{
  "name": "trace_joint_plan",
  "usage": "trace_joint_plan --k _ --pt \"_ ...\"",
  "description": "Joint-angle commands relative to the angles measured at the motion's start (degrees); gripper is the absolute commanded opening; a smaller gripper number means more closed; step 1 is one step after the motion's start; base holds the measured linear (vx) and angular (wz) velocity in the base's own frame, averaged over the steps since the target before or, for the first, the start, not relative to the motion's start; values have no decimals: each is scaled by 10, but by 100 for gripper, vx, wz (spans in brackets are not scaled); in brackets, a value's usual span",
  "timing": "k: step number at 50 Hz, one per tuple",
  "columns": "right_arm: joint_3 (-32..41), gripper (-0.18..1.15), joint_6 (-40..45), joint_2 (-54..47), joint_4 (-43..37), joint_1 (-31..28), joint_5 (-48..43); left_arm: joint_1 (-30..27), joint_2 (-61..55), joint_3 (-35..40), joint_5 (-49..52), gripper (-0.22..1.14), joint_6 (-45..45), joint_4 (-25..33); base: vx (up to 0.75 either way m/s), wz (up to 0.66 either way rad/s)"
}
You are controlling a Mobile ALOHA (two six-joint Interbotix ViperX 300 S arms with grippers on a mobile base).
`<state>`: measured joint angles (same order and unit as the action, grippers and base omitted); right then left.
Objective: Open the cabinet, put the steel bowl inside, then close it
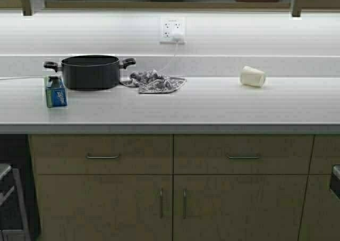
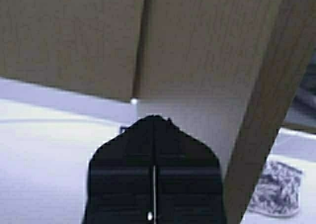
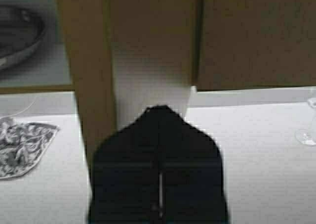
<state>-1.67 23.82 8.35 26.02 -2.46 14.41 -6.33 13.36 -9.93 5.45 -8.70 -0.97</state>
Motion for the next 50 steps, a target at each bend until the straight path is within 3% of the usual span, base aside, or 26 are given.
trace_joint_plan --k 1,9,16,31,40,50 --pt "-51 6 -2 63 -1 -40 -8 22 65 -67 -24 4 -1 -14 1 1" --pt "-127 6 8 121 -4 -73 -11 63 130 -156 -56 4 0 -26 1 0" --pt "-196 6 15 181 -11 -106 -11 105 158 -190 -62 4 0 -51 5 -1" --pt "-293 6 21 276 -22 -127 -8 126 100 -136 -62 4 0 -65 8 -2" --pt "-305 6 20 282 -23 -127 -9 126 37 -83 -62 4 -1 -65 12 -1" --pt "-228 6 18 195 -22 -127 -15 155 8 -50 -62 4 -3 -63 11 0"
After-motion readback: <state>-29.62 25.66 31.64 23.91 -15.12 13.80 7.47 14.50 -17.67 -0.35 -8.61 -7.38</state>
